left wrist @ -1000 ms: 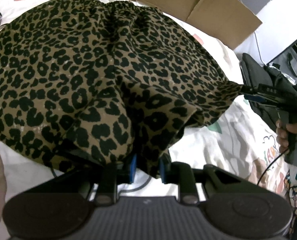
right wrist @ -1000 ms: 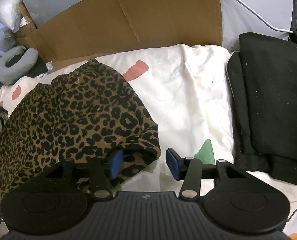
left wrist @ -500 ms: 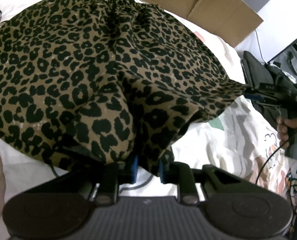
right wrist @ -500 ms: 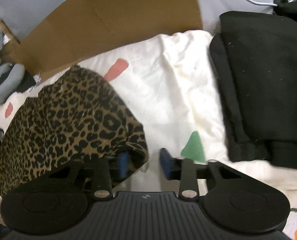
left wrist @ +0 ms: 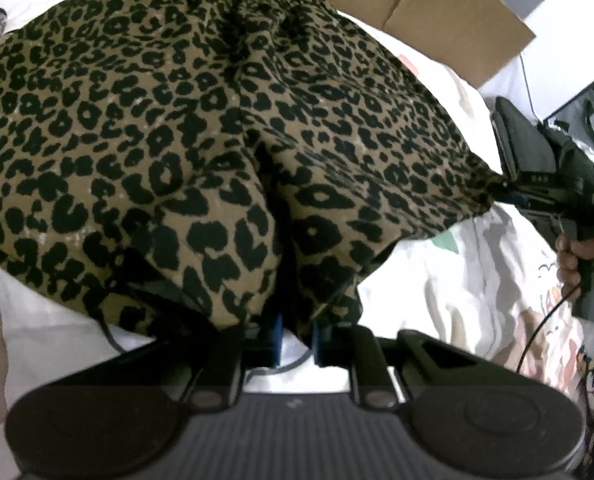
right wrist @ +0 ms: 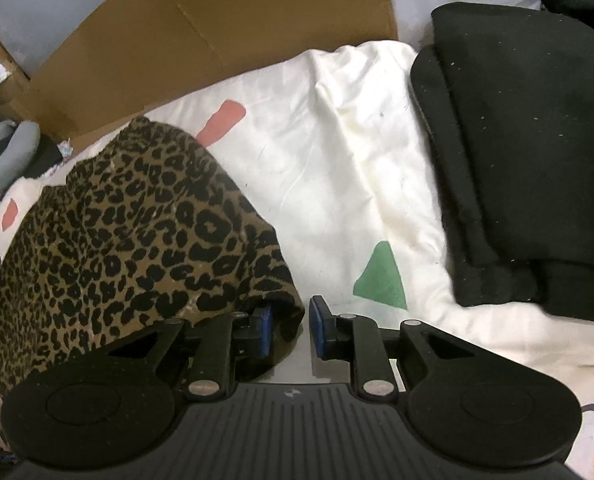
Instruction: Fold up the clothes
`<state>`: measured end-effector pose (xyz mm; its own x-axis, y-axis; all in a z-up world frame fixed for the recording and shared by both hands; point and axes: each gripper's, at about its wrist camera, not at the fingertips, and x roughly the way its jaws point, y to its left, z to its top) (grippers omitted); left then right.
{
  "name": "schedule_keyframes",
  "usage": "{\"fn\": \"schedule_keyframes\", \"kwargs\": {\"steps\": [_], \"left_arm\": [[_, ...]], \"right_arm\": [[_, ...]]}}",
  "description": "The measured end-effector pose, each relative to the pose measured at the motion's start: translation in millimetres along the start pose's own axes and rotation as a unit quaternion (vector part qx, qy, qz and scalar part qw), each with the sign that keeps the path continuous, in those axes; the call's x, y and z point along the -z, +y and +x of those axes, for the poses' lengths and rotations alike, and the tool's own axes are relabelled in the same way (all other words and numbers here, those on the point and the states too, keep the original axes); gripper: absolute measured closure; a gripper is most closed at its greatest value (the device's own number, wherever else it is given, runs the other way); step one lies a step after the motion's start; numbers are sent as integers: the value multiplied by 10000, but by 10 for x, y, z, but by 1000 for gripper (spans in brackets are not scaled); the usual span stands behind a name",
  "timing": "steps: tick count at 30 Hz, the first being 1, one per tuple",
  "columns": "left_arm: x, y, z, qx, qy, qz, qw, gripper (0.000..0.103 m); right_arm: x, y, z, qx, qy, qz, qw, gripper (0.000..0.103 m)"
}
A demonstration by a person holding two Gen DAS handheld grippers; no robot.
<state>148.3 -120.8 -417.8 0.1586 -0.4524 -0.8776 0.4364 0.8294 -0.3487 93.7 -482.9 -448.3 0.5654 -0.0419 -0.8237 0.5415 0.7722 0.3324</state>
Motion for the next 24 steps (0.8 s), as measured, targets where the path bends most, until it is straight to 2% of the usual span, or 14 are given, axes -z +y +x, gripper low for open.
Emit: {"fn": "schedule_keyframes", "kwargs": {"steps": [1, 2, 3, 5, 10, 15, 19, 22, 23, 24], "left_arm": [[12, 2, 15, -1, 16, 20, 10000, 89], [19, 4, 25, -1, 32, 47, 10000, 97], [26, 0, 20, -12, 33, 105, 9999, 100], [35, -16, 0, -72, 21, 257, 9996, 100], [46, -86, -138, -203, -62, 804, 9965, 101], [126, -225, -148, -203, -23, 1424, 9896, 101], [206, -224, 30, -250, 282, 1640, 9857, 100], [207, -176, 14, -169, 328, 1664, 9854, 100], [201, -163, -12, -97, 340, 1677, 9852, 99], [211, -154, -53, -54, 310, 1731, 9844, 97]], "right_arm": [[1, -1, 8, 36, 21, -36, 10000, 83], [-2, -6, 4, 64, 16, -64, 10000, 94], [-8, -9, -6, 112, 0, -106, 9999, 102], [-28, -11, -56, 204, -103, -229, 9995, 103], [-123, 25, -224, 367, -412, -525, 9971, 103], [-175, 79, -293, 536, -563, -696, 9945, 103], [-122, 23, -121, 682, -267, -677, 9950, 103], [-90, 9, -116, 711, -181, -679, 9950, 100], [-80, 5, -117, 719, -156, -680, 9950, 99], [-79, -1, -147, 732, -171, -685, 9948, 93]]}}
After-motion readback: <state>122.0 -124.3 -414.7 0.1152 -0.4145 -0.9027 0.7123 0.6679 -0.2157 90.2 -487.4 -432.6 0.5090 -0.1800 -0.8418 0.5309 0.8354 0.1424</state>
